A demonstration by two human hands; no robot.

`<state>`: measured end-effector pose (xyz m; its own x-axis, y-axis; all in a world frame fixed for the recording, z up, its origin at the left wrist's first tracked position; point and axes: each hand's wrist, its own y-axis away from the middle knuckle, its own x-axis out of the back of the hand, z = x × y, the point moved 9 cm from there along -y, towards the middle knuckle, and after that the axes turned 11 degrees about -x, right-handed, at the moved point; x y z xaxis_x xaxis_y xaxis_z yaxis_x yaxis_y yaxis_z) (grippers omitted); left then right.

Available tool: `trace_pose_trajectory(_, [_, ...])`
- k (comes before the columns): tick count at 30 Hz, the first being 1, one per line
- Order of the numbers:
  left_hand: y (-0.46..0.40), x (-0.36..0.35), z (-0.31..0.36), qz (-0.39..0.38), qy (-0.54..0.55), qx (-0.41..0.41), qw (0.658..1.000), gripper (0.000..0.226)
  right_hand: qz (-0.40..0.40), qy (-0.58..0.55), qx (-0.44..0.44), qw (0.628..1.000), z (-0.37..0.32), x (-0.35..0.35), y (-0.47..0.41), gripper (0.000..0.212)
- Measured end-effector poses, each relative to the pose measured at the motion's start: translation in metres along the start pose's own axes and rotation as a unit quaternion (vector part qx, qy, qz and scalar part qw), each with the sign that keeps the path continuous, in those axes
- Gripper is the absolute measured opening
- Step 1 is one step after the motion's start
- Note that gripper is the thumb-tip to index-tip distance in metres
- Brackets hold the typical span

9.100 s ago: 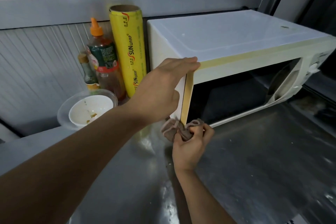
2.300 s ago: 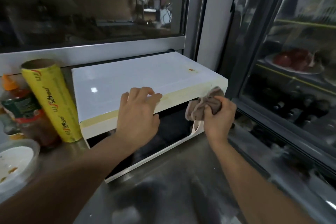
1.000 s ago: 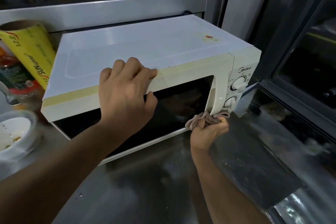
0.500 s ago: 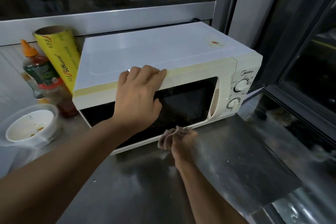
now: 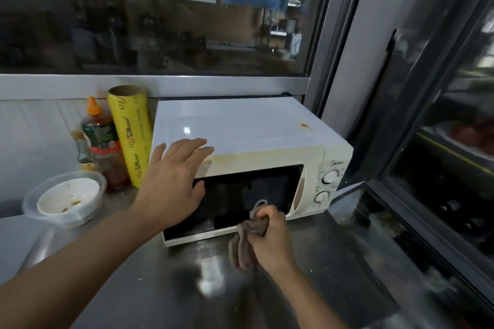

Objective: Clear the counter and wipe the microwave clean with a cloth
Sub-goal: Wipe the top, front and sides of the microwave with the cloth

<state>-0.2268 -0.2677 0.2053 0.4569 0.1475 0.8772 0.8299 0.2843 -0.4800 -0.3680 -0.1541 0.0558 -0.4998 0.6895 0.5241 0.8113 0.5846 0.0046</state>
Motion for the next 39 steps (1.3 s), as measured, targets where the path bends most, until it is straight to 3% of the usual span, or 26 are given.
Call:
trace_pose_trajectory(7, [0.041,0.021,-0.013,-0.001,0.049,0.04,0.998,0.063,-0.057,-0.048,0.008,0.997,-0.052,0.017,0.019,0.036])
trace_pose_trajectory(13, [0.086,0.033,-0.041,-0.014,0.097,0.098,0.99,0.059,-0.176,-0.144,-0.006,0.974,-0.099,-0.008,0.046,0.041])
trace_pose_trajectory(20, [0.136,0.056,-0.084,-0.06,0.146,0.138,0.978,0.059,-0.251,-0.2,-0.051,0.946,-0.14,-0.059,0.09,0.044])
trace_pose_trajectory(27, [0.215,0.092,-0.137,-0.095,0.213,0.164,0.959,0.047,-0.339,-0.321,-0.058,0.882,-0.208,-0.136,0.158,0.056])
trace_pose_trajectory(30, [0.263,0.103,-0.173,-0.079,0.334,0.25,0.905,0.037,-0.368,-0.405,-0.059,0.835,-0.244,-0.174,0.195,0.06])
trace_pose_trajectory(32, [0.296,0.103,-0.19,-0.071,0.439,0.319,0.837,0.033,-0.382,-0.437,-0.062,0.812,-0.265,-0.199,0.221,0.061])
trace_pose_trajectory(34, [0.323,0.102,-0.195,-0.069,0.551,0.363,0.748,0.022,-0.384,-0.462,-0.067,0.797,-0.279,-0.221,0.244,0.06])
trace_pose_trajectory(39, [0.357,0.104,-0.189,-0.072,0.704,0.388,0.591,0.02,-0.39,-0.466,-0.059,0.792,-0.299,-0.259,0.284,0.059])
